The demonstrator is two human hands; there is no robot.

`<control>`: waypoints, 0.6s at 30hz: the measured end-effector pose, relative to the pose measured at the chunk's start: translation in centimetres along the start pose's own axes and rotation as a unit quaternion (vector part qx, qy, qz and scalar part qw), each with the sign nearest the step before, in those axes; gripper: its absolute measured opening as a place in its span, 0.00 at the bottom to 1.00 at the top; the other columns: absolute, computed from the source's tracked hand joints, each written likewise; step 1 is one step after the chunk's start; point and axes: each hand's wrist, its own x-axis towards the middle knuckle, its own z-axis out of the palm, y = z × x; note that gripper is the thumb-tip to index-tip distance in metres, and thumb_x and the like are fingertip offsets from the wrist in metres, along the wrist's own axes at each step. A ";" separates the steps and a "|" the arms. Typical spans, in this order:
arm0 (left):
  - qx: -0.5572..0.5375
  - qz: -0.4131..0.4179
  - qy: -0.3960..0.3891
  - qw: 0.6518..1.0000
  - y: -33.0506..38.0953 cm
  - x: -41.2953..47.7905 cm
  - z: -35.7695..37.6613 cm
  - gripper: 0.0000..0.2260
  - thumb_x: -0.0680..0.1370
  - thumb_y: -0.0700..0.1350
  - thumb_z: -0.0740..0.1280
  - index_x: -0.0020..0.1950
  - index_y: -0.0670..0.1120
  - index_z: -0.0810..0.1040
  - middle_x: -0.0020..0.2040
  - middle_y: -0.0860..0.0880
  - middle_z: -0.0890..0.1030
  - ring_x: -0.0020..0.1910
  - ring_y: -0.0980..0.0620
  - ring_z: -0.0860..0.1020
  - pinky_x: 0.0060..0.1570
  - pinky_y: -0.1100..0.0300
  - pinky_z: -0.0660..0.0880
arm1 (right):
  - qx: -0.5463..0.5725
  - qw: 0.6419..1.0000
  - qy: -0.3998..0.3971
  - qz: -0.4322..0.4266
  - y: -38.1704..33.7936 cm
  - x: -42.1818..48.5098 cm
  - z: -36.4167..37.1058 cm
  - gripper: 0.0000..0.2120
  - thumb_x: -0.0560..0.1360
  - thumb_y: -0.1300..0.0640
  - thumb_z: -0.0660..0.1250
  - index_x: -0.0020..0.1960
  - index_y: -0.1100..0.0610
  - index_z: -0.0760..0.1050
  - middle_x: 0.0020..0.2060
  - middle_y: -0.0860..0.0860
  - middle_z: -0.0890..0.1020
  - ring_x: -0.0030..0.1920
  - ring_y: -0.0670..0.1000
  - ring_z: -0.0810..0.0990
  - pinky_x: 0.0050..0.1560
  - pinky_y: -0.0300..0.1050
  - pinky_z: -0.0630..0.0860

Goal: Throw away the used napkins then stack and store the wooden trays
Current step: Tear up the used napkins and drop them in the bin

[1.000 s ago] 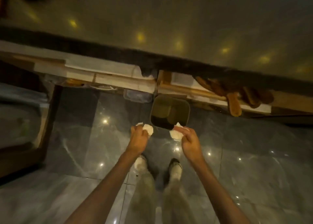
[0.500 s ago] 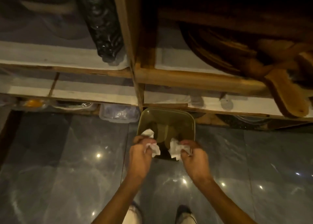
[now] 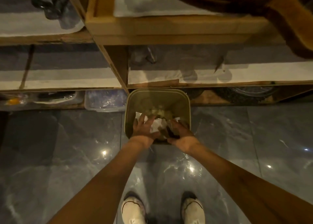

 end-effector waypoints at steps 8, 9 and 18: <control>0.145 0.009 0.030 0.989 0.8 -5.7 -2.8 0.25 0.80 0.58 0.56 0.76 0.61 0.54 0.80 0.53 0.49 0.79 0.43 0.44 0.73 0.34 0.47 | -0.179 0.978 0.048 -0.090 -2.3 -7.8 -4.7 0.37 0.75 0.39 0.63 0.78 0.45 0.50 0.77 0.49 0.56 0.76 0.55 0.57 0.73 0.55 0.62; 0.149 0.010 0.029 0.988 1.1 -6.8 -3.8 0.25 0.80 0.59 0.55 0.76 0.62 0.53 0.80 0.53 0.48 0.79 0.42 0.43 0.73 0.32 0.47 | -0.197 0.974 0.050 -0.098 -2.8 -9.1 -5.3 0.38 0.75 0.37 0.62 0.78 0.44 0.47 0.78 0.49 0.55 0.77 0.55 0.55 0.74 0.56 0.60; 0.160 -0.015 0.028 0.987 4.9 -22.8 -16.8 0.26 0.80 0.62 0.51 0.78 0.59 0.51 0.81 0.50 0.48 0.79 0.42 0.44 0.73 0.33 0.47 | -0.274 0.953 0.019 -0.129 -11.3 -23.7 -13.0 0.38 0.75 0.32 0.54 0.78 0.43 0.41 0.79 0.51 0.45 0.78 0.55 0.39 0.76 0.55 0.42</control>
